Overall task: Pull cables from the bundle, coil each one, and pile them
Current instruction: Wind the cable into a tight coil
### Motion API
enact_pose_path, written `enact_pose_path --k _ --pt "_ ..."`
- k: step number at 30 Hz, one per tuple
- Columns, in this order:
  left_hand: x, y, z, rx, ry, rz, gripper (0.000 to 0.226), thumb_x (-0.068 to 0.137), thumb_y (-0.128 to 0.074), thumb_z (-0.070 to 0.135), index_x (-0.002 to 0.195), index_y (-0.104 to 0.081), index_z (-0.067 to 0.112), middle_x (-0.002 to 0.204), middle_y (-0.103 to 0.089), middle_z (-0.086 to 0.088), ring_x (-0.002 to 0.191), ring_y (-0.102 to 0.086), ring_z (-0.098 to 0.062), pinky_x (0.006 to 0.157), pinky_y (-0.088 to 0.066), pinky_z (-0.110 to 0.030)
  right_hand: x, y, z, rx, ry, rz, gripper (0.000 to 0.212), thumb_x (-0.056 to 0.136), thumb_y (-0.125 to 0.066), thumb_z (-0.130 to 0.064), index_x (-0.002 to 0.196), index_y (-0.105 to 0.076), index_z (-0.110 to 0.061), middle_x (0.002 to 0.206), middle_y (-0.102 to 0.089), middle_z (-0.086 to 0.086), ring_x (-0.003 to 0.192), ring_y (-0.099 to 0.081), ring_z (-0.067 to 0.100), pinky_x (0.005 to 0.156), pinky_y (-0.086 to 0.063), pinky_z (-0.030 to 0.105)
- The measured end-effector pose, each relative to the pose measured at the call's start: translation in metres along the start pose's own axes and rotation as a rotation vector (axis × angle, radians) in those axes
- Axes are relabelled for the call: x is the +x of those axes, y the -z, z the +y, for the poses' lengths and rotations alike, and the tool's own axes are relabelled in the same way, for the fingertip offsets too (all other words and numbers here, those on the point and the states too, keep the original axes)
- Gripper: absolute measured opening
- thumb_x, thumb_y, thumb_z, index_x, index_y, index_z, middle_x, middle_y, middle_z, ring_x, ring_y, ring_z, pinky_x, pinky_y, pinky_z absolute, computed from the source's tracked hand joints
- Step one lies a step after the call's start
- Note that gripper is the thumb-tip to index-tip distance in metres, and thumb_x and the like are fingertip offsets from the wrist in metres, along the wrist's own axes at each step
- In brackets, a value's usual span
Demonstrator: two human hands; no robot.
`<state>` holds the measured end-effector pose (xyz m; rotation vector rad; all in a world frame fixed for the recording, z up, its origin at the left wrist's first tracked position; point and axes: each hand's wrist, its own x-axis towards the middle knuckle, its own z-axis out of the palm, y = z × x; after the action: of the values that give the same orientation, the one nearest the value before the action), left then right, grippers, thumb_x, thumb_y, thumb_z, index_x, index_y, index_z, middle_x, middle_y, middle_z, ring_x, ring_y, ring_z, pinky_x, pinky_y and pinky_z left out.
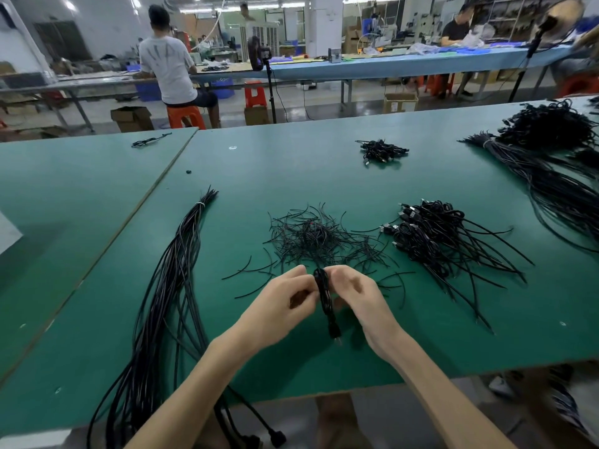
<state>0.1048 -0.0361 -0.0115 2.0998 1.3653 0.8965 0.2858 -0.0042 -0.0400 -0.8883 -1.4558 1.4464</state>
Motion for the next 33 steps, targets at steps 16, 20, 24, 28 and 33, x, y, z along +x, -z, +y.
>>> enact_pose_path --k 16,20,24,28,33 --pt "0.01 -0.006 0.001 0.055 0.098 0.154 0.025 0.101 -0.057 0.012 0.077 -0.056 0.011 0.078 -0.052 0.003 0.069 -0.049 -0.016 0.065 -0.041 -0.031 -0.002 -0.006 0.003 -0.194 0.279 0.139 0.027 0.093 -0.073 -0.007 0.1 -0.062 -0.03 0.086 -0.061 -0.009 0.077 -0.057 0.01 0.071 -0.047 0.026" --pt "0.01 0.002 0.002 0.127 0.088 0.226 0.023 0.102 -0.057 0.015 0.079 -0.055 0.012 0.08 -0.05 0.006 0.071 -0.048 -0.016 0.065 -0.04 -0.025 -0.008 -0.012 0.006 -0.549 0.476 0.174 0.03 0.094 -0.066 -0.001 0.107 -0.061 -0.028 0.096 -0.06 -0.016 0.079 -0.059 0.011 0.071 -0.049 0.023" --pt "0.007 0.005 0.003 0.037 0.14 0.331 0.032 0.102 -0.057 0.012 0.072 -0.05 0.022 0.076 -0.05 0.007 0.067 -0.045 -0.01 0.062 -0.036 -0.018 -0.015 -0.017 0.005 -0.751 0.632 0.162 0.02 0.099 -0.057 -0.012 0.115 -0.066 -0.019 0.106 -0.064 -0.015 0.086 -0.056 -0.011 0.072 -0.042 0.007" --pt "0.004 0.007 -0.001 0.021 0.135 0.348 0.033 0.1 -0.06 0.008 0.072 -0.05 0.022 0.075 -0.049 0.007 0.065 -0.046 -0.005 0.063 -0.035 -0.015 -0.017 -0.022 0.005 -0.839 0.669 0.071 0.01 0.102 -0.059 -0.018 0.103 -0.068 -0.013 0.098 -0.066 -0.01 0.073 -0.046 -0.022 0.065 -0.03 0.001" --pt "-0.002 0.005 -0.005 0.32 -0.069 0.202 0.019 0.099 -0.059 0.017 0.084 -0.049 0.019 0.086 -0.04 0.01 0.066 -0.041 -0.015 0.059 -0.041 -0.03 -0.01 -0.014 0.001 -0.425 0.299 0.01 0.024 0.102 -0.06 -0.039 0.086 -0.063 -0.021 0.071 -0.065 -0.001 0.054 -0.057 0.007 0.054 -0.04 0.017"
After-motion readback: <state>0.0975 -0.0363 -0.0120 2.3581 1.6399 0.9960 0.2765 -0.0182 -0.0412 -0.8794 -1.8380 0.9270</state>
